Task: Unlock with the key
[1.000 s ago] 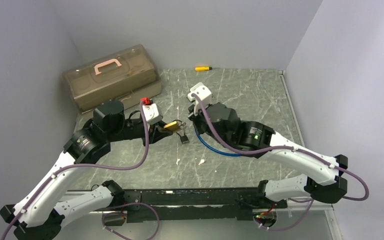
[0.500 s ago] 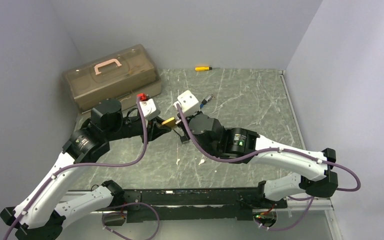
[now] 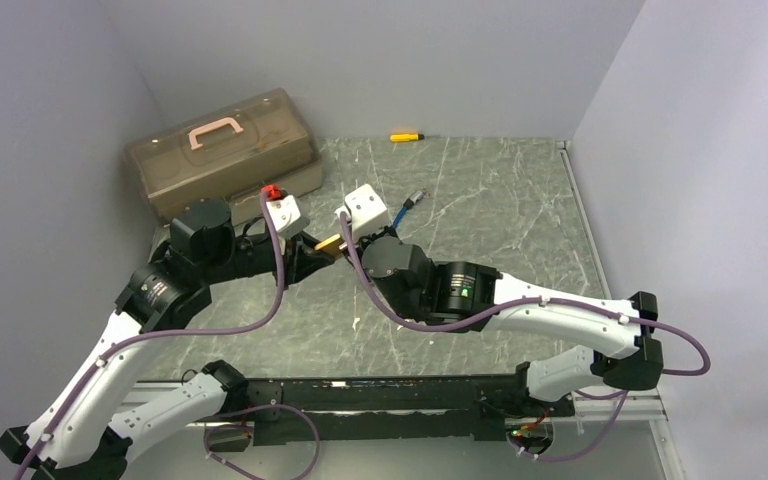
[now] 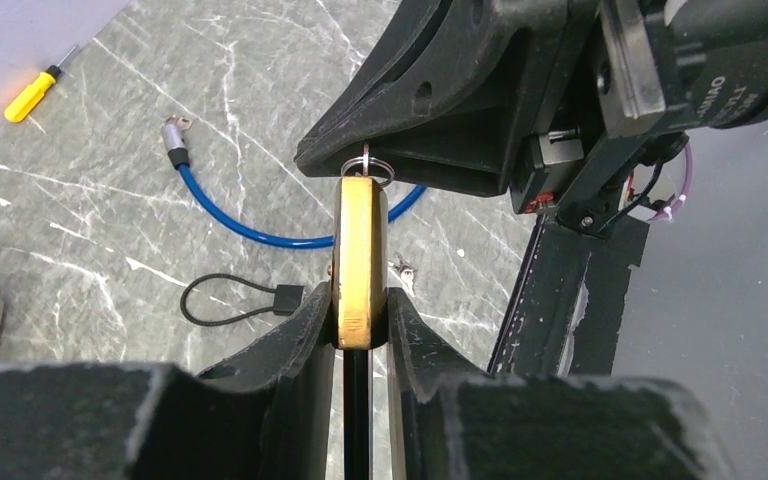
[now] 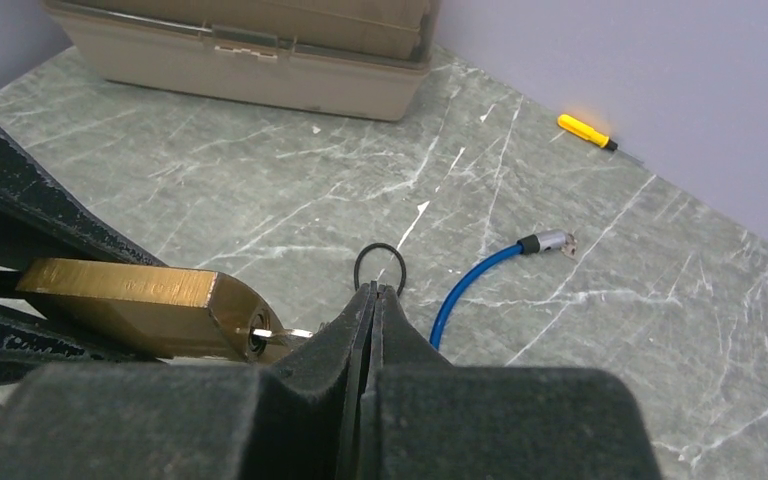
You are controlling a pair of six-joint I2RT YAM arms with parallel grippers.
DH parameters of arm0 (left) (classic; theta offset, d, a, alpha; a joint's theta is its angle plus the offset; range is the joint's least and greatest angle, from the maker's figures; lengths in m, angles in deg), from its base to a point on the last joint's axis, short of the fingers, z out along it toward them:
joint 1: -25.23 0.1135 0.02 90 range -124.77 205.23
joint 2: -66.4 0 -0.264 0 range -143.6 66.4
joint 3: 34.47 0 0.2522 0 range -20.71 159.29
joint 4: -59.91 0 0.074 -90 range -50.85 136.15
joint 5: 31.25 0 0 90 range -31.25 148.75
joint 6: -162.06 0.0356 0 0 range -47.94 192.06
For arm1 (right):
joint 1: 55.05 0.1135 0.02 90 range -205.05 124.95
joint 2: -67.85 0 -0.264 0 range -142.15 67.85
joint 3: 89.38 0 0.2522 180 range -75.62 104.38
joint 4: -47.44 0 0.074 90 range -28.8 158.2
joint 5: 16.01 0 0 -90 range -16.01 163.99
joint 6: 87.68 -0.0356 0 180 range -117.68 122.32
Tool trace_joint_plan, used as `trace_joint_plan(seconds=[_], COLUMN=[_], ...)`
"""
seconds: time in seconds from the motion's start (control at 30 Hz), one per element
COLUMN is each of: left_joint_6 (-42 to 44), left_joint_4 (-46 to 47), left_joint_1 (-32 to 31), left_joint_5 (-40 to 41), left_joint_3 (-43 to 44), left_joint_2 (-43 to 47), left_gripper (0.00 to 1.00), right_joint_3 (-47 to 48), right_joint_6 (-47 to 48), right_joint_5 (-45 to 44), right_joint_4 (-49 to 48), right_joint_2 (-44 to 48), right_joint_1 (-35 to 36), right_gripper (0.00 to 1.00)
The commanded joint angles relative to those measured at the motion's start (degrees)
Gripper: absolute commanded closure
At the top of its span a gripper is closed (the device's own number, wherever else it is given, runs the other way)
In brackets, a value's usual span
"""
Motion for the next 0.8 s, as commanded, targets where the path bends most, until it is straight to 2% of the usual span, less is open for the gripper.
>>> trace_joint_plan(seconds=[0.0, 0.13, 0.2, 0.3, 0.33, 0.4, 0.6, 0.7, 0.77], left_joint_6=[-2.2, -1.5, -0.3, 3.2, 4.5, 6.4, 8.9, 9.6, 10.0], left_joint_4=[13.1, 13.1, 12.1, 9.1, 8.0, 6.5, 4.6, 3.5, 3.0], left_joint_1=[0.6, 0.6, 0.6, 0.6, 0.7, 0.7, 0.7, 0.6, 0.6], left_joint_5=[-4.1, -7.2, -9.0, -11.2, -12.0, -13.3, -18.5, -19.1, -19.1], left_joint_3=[2.9, 3.4, 3.3, 3.5, 3.6, 3.5, 3.3, 3.5, 3.6], left_joint_2=[0.3, -0.3, -0.2, 0.5, 0.7, 1.3, 2.1, 2.0, 2.1], left_gripper=[1.0, 1.0, 1.0, 1.0, 1.0, 1.0, 1.0, 1.0, 1.0], right_joint_3=[1.8, 2.0, 2.4, 1.3, 1.2, 2.1, 4.1, 3.6, 3.0], right_joint_6=[-1.9, -2.3, -1.5, 0.8, 1.1, 1.6, 5.7, 6.5, 5.3], right_joint_5=[9.0, 14.4, 13.9, 13.0, 15.7, 20.1, 18.2, 18.4, 24.5], right_joint_4=[-5.1, -5.2, -3.3, -0.6, 1.2, 4.9, 11.4, 12.4, 12.0], right_joint_2=[-3.9, -4.6, -4.0, 0.6, 2.8, 6.2, 11.4, 12.9, 14.8], right_joint_1=[4.2, 4.6, 4.5, 1.8, -0.1, -4.2, -7.3, -8.9, -11.2], right_gripper=[1.0, 1.0, 1.0, 1.0, 1.0, 0.88, 0.58, 0.51, 0.5])
